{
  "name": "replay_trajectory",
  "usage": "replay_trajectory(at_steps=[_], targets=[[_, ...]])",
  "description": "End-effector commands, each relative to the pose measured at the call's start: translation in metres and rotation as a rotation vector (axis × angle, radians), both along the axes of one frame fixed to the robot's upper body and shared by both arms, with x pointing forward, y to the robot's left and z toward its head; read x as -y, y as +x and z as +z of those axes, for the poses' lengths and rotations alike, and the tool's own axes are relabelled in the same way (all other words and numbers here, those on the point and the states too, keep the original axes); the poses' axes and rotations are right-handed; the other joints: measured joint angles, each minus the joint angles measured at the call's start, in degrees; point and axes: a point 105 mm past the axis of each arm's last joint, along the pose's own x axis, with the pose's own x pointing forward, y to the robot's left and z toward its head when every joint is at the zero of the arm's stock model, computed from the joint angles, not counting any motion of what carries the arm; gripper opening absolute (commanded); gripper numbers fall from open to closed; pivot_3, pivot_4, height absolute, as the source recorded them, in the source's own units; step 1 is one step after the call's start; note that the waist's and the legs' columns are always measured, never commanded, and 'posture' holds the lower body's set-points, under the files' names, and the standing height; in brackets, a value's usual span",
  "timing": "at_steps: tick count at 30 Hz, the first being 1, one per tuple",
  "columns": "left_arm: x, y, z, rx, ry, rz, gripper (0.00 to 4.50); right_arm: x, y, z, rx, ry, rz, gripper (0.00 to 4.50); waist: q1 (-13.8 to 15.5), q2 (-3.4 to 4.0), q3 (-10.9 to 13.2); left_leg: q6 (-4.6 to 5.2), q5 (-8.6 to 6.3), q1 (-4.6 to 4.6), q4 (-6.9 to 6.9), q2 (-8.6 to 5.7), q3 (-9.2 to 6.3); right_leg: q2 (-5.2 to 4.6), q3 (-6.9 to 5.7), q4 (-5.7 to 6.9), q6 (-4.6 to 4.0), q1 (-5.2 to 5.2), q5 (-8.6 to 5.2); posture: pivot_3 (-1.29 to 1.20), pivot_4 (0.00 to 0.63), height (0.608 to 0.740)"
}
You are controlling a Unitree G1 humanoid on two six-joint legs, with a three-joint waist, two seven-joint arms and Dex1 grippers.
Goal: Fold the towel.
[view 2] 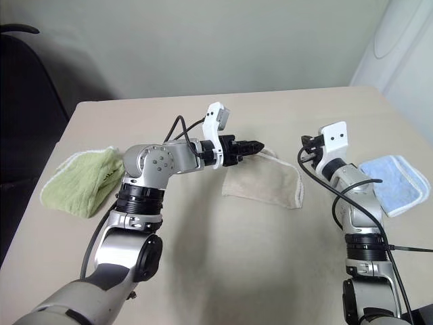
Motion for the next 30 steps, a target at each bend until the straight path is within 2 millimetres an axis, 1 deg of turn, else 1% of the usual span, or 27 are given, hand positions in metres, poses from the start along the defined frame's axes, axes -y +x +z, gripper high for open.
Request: replay_trajectory(at_steps=[1,2,3,4,5,7,8,9,10,11,13,14,15,16,18,19,21,23,24,26,28,30], targets=[[-0.007,-0.001,-0.008,0.107,0.07,0.004,0.84,-0.025,-0.01,0.005,-0.008,0.011,0.137,0.0,-0.06,0.0,0.0,0.0,0.0,0.0,0.01,0.0,0.01,0.0,-0.01,0.0,0.0,0.0,0.01,0.0,0.15,0.735],[-0.012,0.0,-0.035,0.119,0.176,0.008,0.46,-0.041,-0.013,-0.012,-0.076,0.027,0.205,0.0,-0.13,0.07,-0.08,0.0,0.0,0.0,0.01,0.0,0.0,0.01,-0.01,0.0,-0.01,0.0,0.02,0.0,0.15,0.735],[-0.016,0.001,-0.058,0.124,0.27,0.007,0.1,-0.052,-0.015,-0.026,-0.131,0.039,0.25,0.0,-0.44,0.15,-0.2,0.0,0.0,0.08,-0.01,0.01,0.0,0.02,0.03,-0.02,-0.02,0.05,0.02,0.0,0.15,0.735],[-0.021,0.002,-0.079,0.13,0.358,0.006,0.01,-0.059,-0.016,-0.039,-0.178,0.05,0.276,0.0,-0.65,0.16,-0.21,0.0,0.0,0.29,-0.03,0.03,-0.03,0.07,0.05,-0.03,-0.05,0.2,0.01,0.0,0.15,0.735],[-0.024,0.003,-0.089,0.134,0.404,0.008,0.01,-0.06,-0.016,-0.046,-0.199,0.054,0.278,0.0,-0.71,0.17,-0.2,0.14,-0.09,0.39,-0.06,0.01,-0.08,0.13,0.02,-0.05,-0.08,0.28,-0.01,0.0,0.15,0.735],[-0.029,0.006,-0.106,0.123,0.461,0.015,0.01,-0.063,-0.017,-0.058,-0.238,0.06,0.285,0.0,-0.42,0.09,-0.14,0.22,-0.13,0.26,-0.02,0.0,-0.15,0.12,-0.01,-0.02,-0.08,0.15,-0.01,0.0,0.15,0.735],[-0.031,0.007,-0.112,0.116,0.475,0.02,0.01,-0.064,-0.017,-0.062,-0.251,0.059,0.286,0.0,-0.13,0.13,-0.16,0.14,-0.08,0.04,0.12,0.0,-0.26,0.1,-0.03,0.02,-0.1,0.05,0.03,0.0,0.15,0.735],[-0.032,0.007,-0.119,0.104,0.483,0.024,0.01,-0.066,-0.018,-0.07,-0.275,0.062,0.292,0.0,-0.05,0.2,-0.19,0.16,-0.09,0.04,0.28,-0.02,-0.37,0.06,-0.02,0.0,-0.11,0.06,0.04,0.0,0.15,0.735],[-0.034,0.008,-0.124,0.095,0.485,0.027,0.01,-0.067,-0.019,-0.076,-0.295,0.062,0.296,0.0,-0.05,0.23,-0.21,0.18,-0.1,0.08,0.33,-0.02,-0.37,0.06,-0.01,-0.04,-0.12,0.08,0.08,0.0,0.15,0.735],[-0.034,0.008,-0.128,0.088,0.485,0.029,0.01,-0.068,-0.02,-0.082,-0.314,0.058,0.297,0.0,-0.12,0.21,-0.22,0.22,-0.13,0.14,0.39,-0.04,-0.35,0.05,-0.02,-0.08,-0.15,0.33,0.12,0.0,0.15,0.735],[-0.035,0.009,-0.13,0.083,0.474,0.038,0.01,-0.069,-0.022,-0.088,-0.329,0.045,0.295,0.0,-0.23,0.22,-0.24,0.34,-0.19,0.29,0.39,-0.03,-0.36,0.06,0.01,-0.21,-0.31,0.61,0.16,0.0,0.15,0.735],[-0.035,0.009,-0.13,0.083,0.466,0.044,0.01,-0.069,-0.022,-0.09,-0.33,0.038,0.293,0.0,-0.27,0.23,-0.24,0.36,-0.2,0.33,0.39,-0.04,-0.36,0.06,0.01,-0.25,-0.65,0.67,0.05,0.0,0.15,0.735],[-0.035,0.01,-0.128,0.088,0.449,0.052,0.01,-0.069,-0.022,-0.091,-0.329,0.033,0.291,0.0,-0.29,0.24,-0.25,0.36,-0.21,0.34,0.38,-0.04,-0.36,0.06,0.03,-0.25,-0.69,0.69,0.08,0.0,0.15,0.735],[-0.033,0.011,-0.117,0.095,0.371,0.063,0.01,-0.069,-0.023,-0.088,-0.315,0.028,0.289,0.0,-0.32,0.25,-0.25,0.36,-0.2,0.41,0.38,-0.04,-0.37,0.07,0.03,-0.24,-0.73,0.74,0.12,0.0,0.15,0.735],[-0.031,0.011,-0.079,0.122,0.132,0.088,0.01,-0.069,-0.025,-0.074,-0.266,0.043,0.297,0.0,-0.4,0.26,-0.25,0.36,-0.2,0.51,0.38,-0.04,-0.37,0.07,0.03,-0.24,-0.74,0.83,0.12,0.0,0.15,0.735],[-0.032,0.01,-0.067,0.13,0.059,0.095,0.01,-0.069,-0.026,-0.069,-0.25,0.05,0.302,0.0,-0.42,0.25,-0.24,0.36,-0.2,0.5,0.33,-0.05,-0.35,0.08,0.01,-0.25,-0.74,0.81,0.12,0.0,0.15,0.735],[-0.05,0.013,-0.038,0.106,-0.116,0.158,0.01,-0.067,-0.03,-0.048,-0.191,0.081,0.319,0.0,-0.42,0.25,-0.22,0.32,-0.18,0.34,0.31,-0.04,-0.33,0.1,-0.05,-0.26,-0.71,0.63,0.13,0.0,0.15,0.735],[-0.068,0.012,-0.02,0.093,-0.223,0.2,0.01,-0.064,-0.034,-0.032,-0.144,0.094,0.324,0.0,-0.41,0.25,-0.22,0.01,0.09,0.05,0.3,-0.03,-0.32,0.15,-0.1,-0.25,-0.28,0.28,0.39,0.0,0.15,0.735],[-0.077,0.012,-0.013,0.084,-0.267,0.219,0.01,-0.062,-0.035,-0.025,-0.122,0.098,0.323,0.0,-0.39,0.25,-0.22,-0.04,0.11,0.03,0.27,-0.03,-0.28,0.16,-0.13,-0.25,-0.27,0.24,0.39,0.0,0.15,0.735],[-0.09,0.012,-0.006,0.073,-0.303,0.25,0.01,-0.059,-0.037,-0.014,-0.093,0.099,0.32,0.0,-0.4,0.25,-0.22,-0.1,0.14,0.05,0.22,-0.02,-0.28,0.16,-0.12,-0.31,-0.28,0.25,0.39,0.0,0.15,0.735],[-0.097,0.012,-0.006,0.062,-0.292,0.265,0.01,-0.058,-0.037,-0.006,-0.076,0.096,0.317,0.0,-0.41,0.25,-0.22,-0.1,0.14,0.06,0.19,-0.02,-0.25,0.15,-0.11,-0.37,-0.28,0.26,0.39,0.0,0.15,0.735],[-0.099,0.012,-0.008,0.055,-0.271,0.269,0.01,-0.057,-0.037,-0.003,-0.072,0.094,0.316,0.0,-0.28,0.25,-0.22,-0.06,0.12,0.06,0.21,-0.02,-0.25,0.14,-0.09,-0.38,-0.27,0.26,0.39,0.0,0.15,0.735]])
